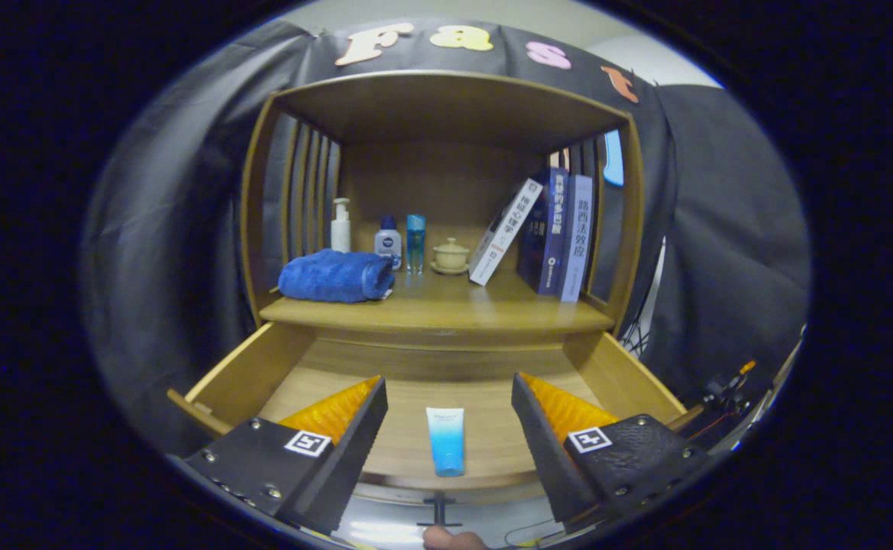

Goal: Pull open the drawer, take out the items inside it, and place them on the countertop above the cabinet.

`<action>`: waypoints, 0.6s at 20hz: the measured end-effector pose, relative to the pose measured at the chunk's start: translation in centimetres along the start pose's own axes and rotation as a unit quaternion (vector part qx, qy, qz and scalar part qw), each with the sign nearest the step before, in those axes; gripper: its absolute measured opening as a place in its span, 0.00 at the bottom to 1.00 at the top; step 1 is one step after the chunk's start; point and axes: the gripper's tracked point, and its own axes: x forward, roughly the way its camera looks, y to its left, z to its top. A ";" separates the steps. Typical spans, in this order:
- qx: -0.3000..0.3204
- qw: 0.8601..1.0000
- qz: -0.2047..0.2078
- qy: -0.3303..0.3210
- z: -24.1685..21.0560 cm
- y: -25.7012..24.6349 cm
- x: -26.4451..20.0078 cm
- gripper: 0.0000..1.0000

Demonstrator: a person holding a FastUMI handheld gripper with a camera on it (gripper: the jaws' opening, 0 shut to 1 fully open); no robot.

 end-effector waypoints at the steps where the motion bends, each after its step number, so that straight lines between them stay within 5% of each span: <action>1: 0.005 1.000 -0.009 0.019 -0.1 -0.4 1.5 0.97; 6: 0.021 0.983 -0.006 0.184 -6.3 -0.1 7.9 0.97; 12: 0.046 0.931 0.023 0.360 -11.0 1.3 8.7 0.93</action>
